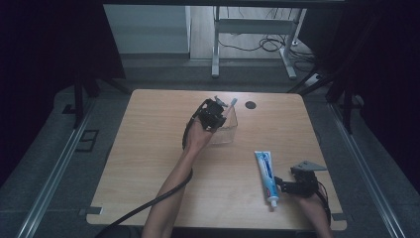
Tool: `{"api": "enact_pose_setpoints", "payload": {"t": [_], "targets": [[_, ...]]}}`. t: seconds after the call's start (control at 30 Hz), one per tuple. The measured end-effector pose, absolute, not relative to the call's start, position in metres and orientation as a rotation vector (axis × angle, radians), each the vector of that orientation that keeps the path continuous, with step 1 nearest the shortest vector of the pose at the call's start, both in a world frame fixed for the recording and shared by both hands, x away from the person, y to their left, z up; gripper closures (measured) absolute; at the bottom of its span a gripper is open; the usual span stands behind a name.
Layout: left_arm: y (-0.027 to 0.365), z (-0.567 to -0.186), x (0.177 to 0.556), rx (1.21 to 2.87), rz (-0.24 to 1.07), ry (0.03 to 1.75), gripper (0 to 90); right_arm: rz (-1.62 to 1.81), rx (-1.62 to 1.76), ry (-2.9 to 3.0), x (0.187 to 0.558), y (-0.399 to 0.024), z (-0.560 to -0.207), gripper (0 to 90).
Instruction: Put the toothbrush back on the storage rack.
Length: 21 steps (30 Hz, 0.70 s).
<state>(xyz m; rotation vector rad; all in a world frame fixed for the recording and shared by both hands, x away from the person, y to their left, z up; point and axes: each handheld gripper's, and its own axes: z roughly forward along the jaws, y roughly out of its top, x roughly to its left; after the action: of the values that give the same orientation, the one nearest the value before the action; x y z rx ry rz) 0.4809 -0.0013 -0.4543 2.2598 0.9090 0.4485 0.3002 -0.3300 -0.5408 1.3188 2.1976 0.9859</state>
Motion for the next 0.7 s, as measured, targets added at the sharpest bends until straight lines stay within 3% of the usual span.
{"api": "enact_pose_setpoints", "payload": {"t": [0.3,0.7], "targets": [[-0.003,-0.457,0.481,2.297,0.474,0.908,77.3,0.986,1.318,2.197,0.300,-0.330,-0.541,19.6],[0.000,-0.446,0.477,2.242,0.487,0.892,65.2,0.985,1.317,2.198,0.300,-0.330,-0.541,19.6]]}}
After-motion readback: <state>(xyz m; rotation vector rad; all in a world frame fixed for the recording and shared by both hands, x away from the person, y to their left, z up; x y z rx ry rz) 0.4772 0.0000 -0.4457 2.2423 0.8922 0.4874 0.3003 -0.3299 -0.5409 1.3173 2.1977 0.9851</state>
